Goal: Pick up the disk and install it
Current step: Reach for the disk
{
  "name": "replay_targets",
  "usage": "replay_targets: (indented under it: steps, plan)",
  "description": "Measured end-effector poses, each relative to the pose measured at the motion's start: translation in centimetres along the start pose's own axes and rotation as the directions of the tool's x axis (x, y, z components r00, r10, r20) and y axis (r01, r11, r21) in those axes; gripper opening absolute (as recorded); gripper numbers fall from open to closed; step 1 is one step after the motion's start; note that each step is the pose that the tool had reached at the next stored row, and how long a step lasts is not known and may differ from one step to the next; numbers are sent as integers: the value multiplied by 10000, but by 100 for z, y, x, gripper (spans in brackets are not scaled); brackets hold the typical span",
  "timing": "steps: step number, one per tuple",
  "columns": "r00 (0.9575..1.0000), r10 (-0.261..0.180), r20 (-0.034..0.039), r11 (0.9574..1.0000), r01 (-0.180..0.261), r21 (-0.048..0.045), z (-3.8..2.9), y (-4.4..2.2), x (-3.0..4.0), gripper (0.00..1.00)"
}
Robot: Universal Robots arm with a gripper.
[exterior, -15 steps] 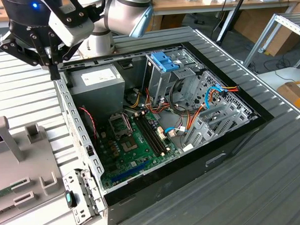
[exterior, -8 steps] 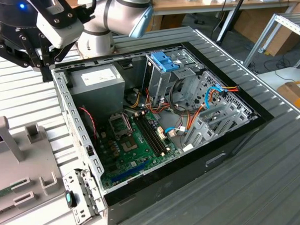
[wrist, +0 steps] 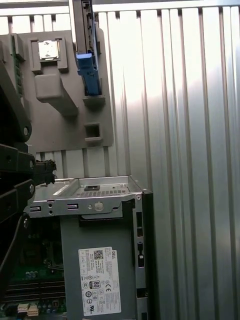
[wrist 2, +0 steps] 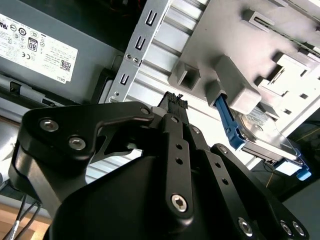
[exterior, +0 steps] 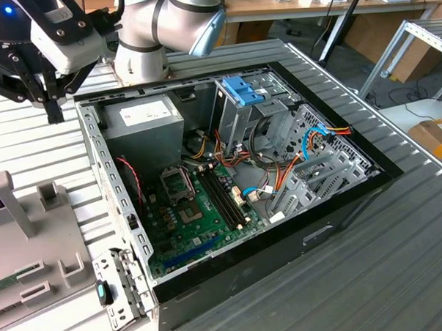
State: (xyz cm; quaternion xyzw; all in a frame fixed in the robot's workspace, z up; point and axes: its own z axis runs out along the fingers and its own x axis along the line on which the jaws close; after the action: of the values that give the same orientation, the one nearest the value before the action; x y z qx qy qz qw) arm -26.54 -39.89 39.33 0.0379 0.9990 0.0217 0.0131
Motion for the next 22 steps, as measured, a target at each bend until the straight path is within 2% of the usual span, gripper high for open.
replay_targets:
  steps: [22]
  plan:
    - [10000, 0, 0, 10000, 0, 0, -6, -17, 223, 11]
